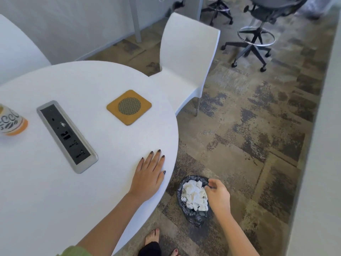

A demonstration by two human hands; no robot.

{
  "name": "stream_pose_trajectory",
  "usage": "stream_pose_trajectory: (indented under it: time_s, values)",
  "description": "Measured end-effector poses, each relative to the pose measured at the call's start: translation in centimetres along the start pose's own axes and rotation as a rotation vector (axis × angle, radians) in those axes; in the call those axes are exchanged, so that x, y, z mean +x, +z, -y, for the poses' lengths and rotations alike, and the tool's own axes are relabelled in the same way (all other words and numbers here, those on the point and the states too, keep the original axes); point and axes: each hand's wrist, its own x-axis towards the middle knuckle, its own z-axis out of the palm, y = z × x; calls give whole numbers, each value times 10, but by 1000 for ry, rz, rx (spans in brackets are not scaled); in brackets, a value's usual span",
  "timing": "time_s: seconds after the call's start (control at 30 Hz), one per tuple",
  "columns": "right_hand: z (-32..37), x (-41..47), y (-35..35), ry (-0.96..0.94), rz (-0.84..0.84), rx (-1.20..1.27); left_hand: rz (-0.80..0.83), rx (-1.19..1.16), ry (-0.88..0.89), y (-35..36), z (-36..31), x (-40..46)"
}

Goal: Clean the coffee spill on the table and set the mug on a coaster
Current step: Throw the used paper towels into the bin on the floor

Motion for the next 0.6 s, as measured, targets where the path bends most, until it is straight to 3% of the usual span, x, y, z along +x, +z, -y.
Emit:
stream_pose_trajectory:
  time_s: [0.3, 0.6]
  values:
    - [103, -12, 1, -266, 124, -32, 64, -97, -177, -18, 37, -27]
    - [195, 10, 71, -467, 251, -275, 61, -178, -329, -46, 107, -30]
